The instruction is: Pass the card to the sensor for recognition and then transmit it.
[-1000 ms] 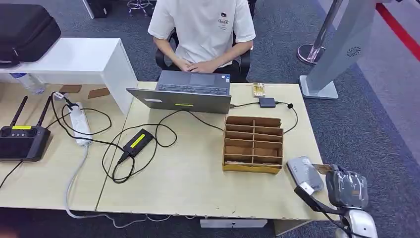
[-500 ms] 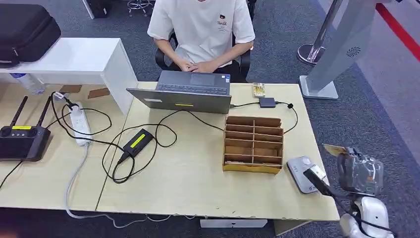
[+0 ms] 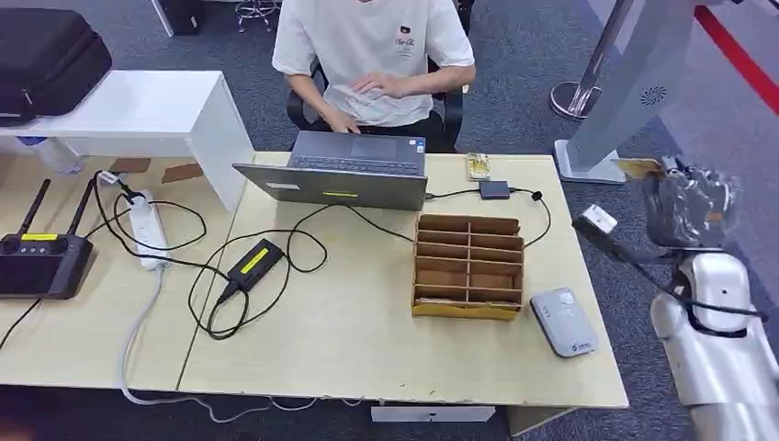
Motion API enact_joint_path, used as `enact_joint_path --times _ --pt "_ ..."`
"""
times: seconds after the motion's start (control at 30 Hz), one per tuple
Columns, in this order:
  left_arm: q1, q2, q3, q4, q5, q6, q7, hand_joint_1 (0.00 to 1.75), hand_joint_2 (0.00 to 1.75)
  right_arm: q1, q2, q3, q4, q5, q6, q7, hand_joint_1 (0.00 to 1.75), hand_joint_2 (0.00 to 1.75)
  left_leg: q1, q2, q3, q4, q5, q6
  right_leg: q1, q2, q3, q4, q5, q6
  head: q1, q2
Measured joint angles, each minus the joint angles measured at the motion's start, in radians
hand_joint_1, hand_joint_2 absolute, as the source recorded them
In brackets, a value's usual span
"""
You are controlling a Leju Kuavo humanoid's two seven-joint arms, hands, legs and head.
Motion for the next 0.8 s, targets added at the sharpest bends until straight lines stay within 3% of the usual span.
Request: enact_joint_path --times 0.17,0.33,0.7,0.73,0.8 --pt "-0.016 0.000 -0.014 0.000 -0.024 -0.018 0.017 0.00 1.75 -0.207 0.018 0.130 0.135 0.040 0.013 0.029 1.75 1.75 0.000 0.000 -0.001 0.000 0.002 0.000 0.000 -0.001 0.000 0.002 0.000 0.000 -0.001 0.000" --pt "-0.036 -0.001 -0.024 0.000 -0.053 -0.025 0.032 0.00 1.75 -0.380 0.083 0.242 0.298 0.060 0.034 0.050 1.75 1.75 0.000 -0.002 -0.001 0.000 0.003 -0.001 0.000 -0.002 -0.001 0.002 0.001 -0.001 0.000 0.000" --pt "-0.055 -0.005 -0.044 0.000 -0.080 -0.026 0.041 0.00 1.75 -0.538 0.202 0.360 0.489 0.077 0.042 0.071 1.75 1.75 0.000 -0.002 -0.003 0.000 0.004 -0.001 0.000 -0.003 -0.003 0.003 0.001 -0.002 0.000 0.000" --pt "-0.055 -0.005 -0.044 0.000 -0.080 -0.026 0.041 0.00 1.75 -0.542 0.208 0.365 0.496 0.077 0.042 0.071 0.00 1.75 0.000 -0.002 -0.003 0.000 0.004 -0.001 0.000 -0.003 -0.003 0.003 0.001 -0.002 0.000 0.000" --pt "-0.055 -0.006 -0.045 0.000 -0.082 -0.031 0.036 0.00 1.75 -0.547 0.216 0.374 0.506 0.075 0.040 0.069 0.00 1.75 0.000 -0.002 -0.003 0.000 0.004 -0.001 0.000 -0.003 -0.003 0.003 0.001 -0.002 0.000 0.000"
